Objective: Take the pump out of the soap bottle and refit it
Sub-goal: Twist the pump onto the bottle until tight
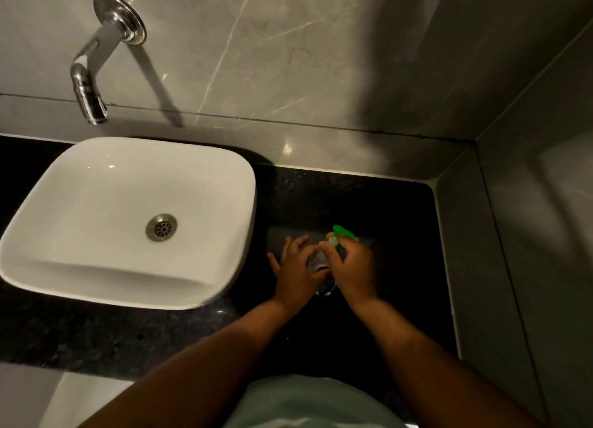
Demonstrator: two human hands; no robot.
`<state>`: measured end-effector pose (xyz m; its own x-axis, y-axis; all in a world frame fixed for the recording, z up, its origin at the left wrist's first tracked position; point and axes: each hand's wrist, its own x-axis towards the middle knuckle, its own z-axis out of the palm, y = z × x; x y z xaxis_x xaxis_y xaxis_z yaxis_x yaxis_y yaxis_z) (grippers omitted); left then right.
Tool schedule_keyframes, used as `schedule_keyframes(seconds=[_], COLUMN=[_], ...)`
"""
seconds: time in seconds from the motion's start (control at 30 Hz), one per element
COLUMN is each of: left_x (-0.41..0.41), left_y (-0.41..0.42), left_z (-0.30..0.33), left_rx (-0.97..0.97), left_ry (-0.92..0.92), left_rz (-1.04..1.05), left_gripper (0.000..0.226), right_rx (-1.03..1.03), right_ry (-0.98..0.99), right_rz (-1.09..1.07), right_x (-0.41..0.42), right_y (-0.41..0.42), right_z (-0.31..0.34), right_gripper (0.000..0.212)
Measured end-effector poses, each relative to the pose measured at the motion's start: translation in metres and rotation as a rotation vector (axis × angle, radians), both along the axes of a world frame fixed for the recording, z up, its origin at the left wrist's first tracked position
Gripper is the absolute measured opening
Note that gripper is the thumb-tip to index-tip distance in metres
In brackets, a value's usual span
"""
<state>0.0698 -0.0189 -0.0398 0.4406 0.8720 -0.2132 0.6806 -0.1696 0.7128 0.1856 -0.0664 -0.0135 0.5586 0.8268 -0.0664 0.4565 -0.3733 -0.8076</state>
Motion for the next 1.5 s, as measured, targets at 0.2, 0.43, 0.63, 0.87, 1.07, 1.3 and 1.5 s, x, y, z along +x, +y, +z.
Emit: schedule_keyframes(seconds=[0.2, 0.43, 0.63, 0.87, 1.07, 1.3, 1.5], left_x=[-0.007, -0.01, -0.01, -0.01, -0.012, -0.001, -0.005], left_y=[0.007, 0.014, 0.007, 0.003, 0.015, 0.013, 0.01], left_z=[0.013, 0.007, 0.0, -0.003, -0.005, 0.006, 0.007], left_rx=[-0.164, -0.2, -0.098, -0.015, -0.054, -0.114, -0.184], left_ry=[-0.087, -0.121, -0.097, -0.046, -0.11, -0.328, -0.386], left_rz=[-0.124, -0.216, -0.148, -0.108, -0.144, -0.188, -0.165], left_gripper=[0.059, 0.05, 0.061, 0.063, 0.058, 0.061, 0.059], right_rx=[-0.008, -0.121, -0.085, -0.075, -0.181, 0.047, -0.152], right_ry=[-0.164, -0.578, -0.615, -0.67, -0.191, 0.262, 0.096], right_rz=[0.168, 0.505, 0.399, 0.144, 0.209, 0.189, 0.305], right_x=[0.03, 0.051, 0.036, 0.008, 0.023, 0.038, 0.033], right_y=[-0.001, 0.017, 0.017, 0.015, -0.017, -0.04, -0.021], right_z=[0.007, 0.022, 0.023, 0.026, 0.029, 0.08, 0.104], right_gripper=[0.037, 0.054, 0.049, 0.045, 0.069, 0.034, 0.015])
